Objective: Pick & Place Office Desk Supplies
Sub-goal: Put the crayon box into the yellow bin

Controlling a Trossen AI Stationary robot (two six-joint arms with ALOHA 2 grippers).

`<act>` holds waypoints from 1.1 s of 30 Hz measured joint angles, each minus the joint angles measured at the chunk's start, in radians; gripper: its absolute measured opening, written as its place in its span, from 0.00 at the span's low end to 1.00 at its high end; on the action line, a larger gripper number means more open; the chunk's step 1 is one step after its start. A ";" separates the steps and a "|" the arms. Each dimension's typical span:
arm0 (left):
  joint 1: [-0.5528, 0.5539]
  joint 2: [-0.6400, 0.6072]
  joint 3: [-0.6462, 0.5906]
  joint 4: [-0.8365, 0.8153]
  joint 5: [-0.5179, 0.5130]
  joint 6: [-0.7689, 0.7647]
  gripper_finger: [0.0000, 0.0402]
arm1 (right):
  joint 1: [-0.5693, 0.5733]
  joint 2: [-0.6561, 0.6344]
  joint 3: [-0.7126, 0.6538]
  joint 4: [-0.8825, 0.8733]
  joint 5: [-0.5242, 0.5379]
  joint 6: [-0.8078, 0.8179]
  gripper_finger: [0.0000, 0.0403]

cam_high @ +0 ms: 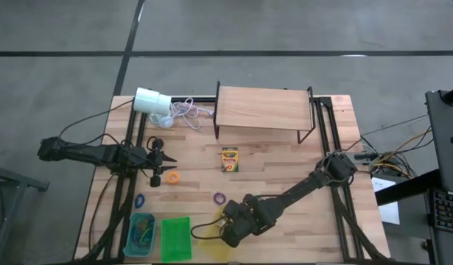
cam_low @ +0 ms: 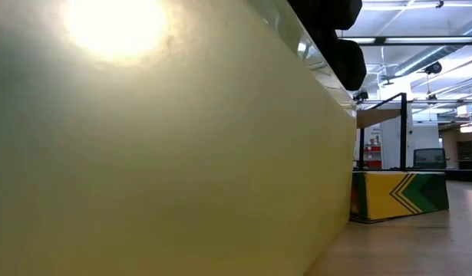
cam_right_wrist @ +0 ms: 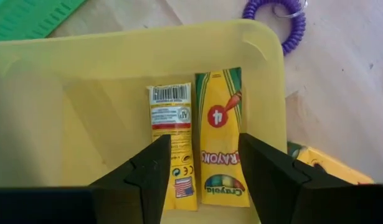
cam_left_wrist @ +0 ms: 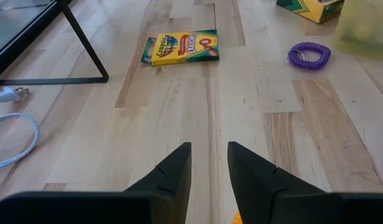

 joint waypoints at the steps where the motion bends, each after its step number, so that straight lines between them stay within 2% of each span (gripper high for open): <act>1: 0.000 0.000 0.000 0.000 0.000 0.000 0.27 | 0.000 -0.001 0.000 0.001 0.001 -0.013 0.46; 5: 0.000 0.000 0.000 0.000 0.000 0.000 0.27 | 0.000 -0.016 -0.001 0.001 0.048 -0.050 0.45; 12: 0.000 0.000 0.000 0.000 0.000 0.000 0.27 | -0.023 -0.070 0.005 -0.003 0.313 0.017 0.44; 16: 0.000 0.000 0.000 0.000 0.000 0.000 0.27 | -0.056 -0.086 0.006 -0.042 0.421 0.069 0.44; 18: 0.000 0.000 0.000 0.000 0.000 0.000 0.27 | -0.081 -0.088 0.006 -0.059 0.428 0.041 0.44; 24: 0.000 0.000 0.000 0.000 0.000 -0.001 0.27 | -0.158 -0.089 0.005 -0.055 0.412 -0.189 0.44; 30: 0.000 0.000 0.000 0.000 0.000 -0.001 0.27 | -0.216 -0.090 -0.003 -0.057 0.275 -0.268 0.44; 33: 0.000 0.000 0.000 0.000 0.000 -0.004 0.27 | -0.207 -0.090 -0.008 -0.120 0.201 -0.336 0.44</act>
